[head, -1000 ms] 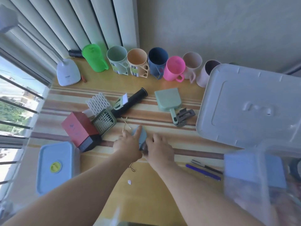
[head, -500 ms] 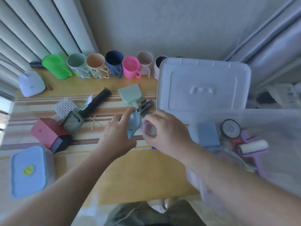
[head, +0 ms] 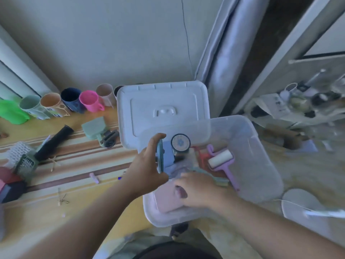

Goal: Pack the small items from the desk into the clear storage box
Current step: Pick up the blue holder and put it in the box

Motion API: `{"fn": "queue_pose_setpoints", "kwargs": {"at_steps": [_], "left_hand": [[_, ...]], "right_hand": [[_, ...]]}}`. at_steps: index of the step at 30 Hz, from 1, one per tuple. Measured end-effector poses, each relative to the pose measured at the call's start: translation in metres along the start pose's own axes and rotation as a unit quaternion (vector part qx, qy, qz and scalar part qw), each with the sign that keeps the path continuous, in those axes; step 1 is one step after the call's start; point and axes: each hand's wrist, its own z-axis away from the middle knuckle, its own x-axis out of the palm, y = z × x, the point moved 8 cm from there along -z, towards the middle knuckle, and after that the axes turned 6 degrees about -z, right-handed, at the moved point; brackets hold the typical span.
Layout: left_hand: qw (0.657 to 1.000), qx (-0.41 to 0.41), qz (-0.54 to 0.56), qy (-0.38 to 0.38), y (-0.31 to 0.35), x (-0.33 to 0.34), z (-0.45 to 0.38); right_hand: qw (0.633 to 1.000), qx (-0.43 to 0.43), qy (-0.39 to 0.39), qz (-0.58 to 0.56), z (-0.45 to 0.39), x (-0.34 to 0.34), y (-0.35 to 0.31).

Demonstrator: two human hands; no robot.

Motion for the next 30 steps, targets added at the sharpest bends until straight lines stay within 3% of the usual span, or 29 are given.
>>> {"fn": "queue_pose_setpoints", "kwargs": {"at_steps": [6,9,16,19,22,27,30], "left_hand": [[0.997,-0.061,0.035,-0.024,0.0,0.032,0.008],[0.985,-0.112,0.124,-0.03,-0.012,0.043,0.011],[0.932,-0.162,0.314,0.076,-0.004,0.047,0.01],[0.936,-0.156,0.303,0.088,-0.003,0.047,0.006],[0.944,-0.16,0.275,0.086,-0.009,0.053,0.001],[0.961,-0.195,0.197,0.03,-0.009,0.088,-0.017],[0.962,-0.188,0.191,-0.048,0.006,0.121,-0.028]], "right_hand": [[0.997,-0.054,-0.041,0.03,-0.02,0.029,-0.035],[0.998,-0.054,-0.041,-0.005,-0.023,0.035,-0.019],[0.995,-0.038,0.01,-0.089,-0.028,0.019,-0.016],[0.987,-0.049,0.027,-0.149,-0.02,0.015,-0.014],[0.978,-0.013,0.101,-0.183,0.003,0.0,0.021],[0.919,0.027,0.15,-0.364,0.045,-0.022,0.068],[0.938,0.02,0.183,-0.294,0.047,-0.03,0.074]]}}
